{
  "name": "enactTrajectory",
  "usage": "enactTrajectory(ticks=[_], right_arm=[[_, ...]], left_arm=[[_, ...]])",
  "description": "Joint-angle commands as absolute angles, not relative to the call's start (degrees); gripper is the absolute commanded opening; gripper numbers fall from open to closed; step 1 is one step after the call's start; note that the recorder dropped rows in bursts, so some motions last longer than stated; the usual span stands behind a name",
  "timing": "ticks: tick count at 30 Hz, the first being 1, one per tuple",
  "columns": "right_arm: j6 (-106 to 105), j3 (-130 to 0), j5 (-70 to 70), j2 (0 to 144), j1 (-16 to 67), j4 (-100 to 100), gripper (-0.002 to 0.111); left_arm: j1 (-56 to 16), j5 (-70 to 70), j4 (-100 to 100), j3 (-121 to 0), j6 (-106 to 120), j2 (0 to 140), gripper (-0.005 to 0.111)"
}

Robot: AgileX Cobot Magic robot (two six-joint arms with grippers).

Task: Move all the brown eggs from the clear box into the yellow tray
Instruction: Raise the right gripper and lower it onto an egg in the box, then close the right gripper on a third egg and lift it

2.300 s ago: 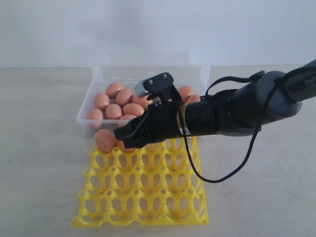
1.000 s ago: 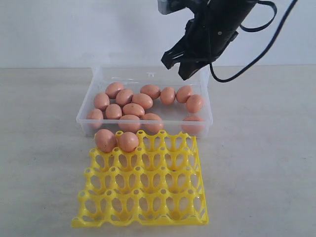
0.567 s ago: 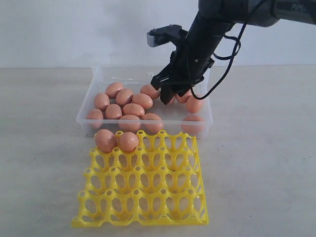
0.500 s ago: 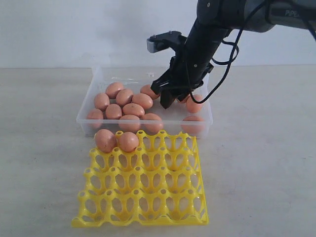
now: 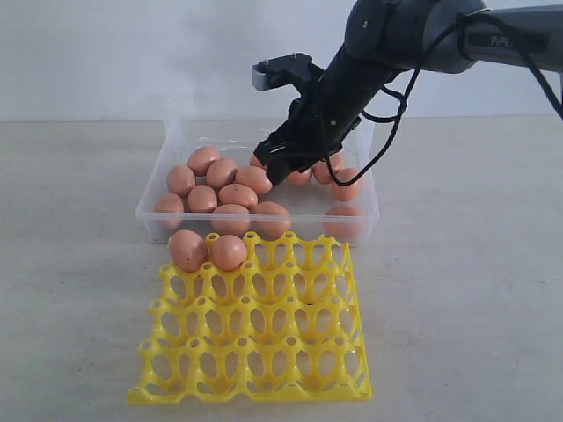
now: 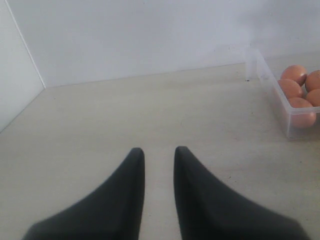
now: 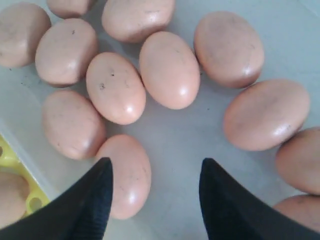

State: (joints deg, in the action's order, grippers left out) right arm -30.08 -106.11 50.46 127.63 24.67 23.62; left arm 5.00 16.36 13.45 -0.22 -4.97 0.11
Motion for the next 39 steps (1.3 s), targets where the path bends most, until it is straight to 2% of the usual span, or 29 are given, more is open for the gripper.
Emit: enactTrajectory(ticks=[1, 29, 31, 34, 35, 39], right_arm=[[-34.0, -106.6, 49.5, 127.5, 25.5, 24.3, 0.051], [-31.6, -106.6, 47.8, 135.2, 27.3, 23.5, 0.051], [-30.5, -106.6, 47.7, 135.5, 27.3, 23.5, 0.045], [-30.3, -106.6, 47.7, 135.5, 27.3, 23.4, 0.015], [-30.3, -106.6, 47.7, 135.5, 27.3, 23.2, 0.002], [-29.3, -106.6, 47.7, 135.1, 27.3, 23.1, 0.0]], left_arm=[[5.2, 16.2, 13.3, 0.0, -5.1, 0.0, 0.022], [5.2, 16.2, 13.3, 0.0, -5.1, 0.0, 0.022], [5.2, 16.2, 13.3, 0.0, -5.1, 0.0, 0.022], [5.2, 16.2, 13.3, 0.0, -5.1, 0.0, 0.022], [5.2, 16.2, 13.3, 0.0, -5.1, 0.0, 0.022], [5.2, 16.2, 13.3, 0.0, -5.1, 0.0, 0.022]])
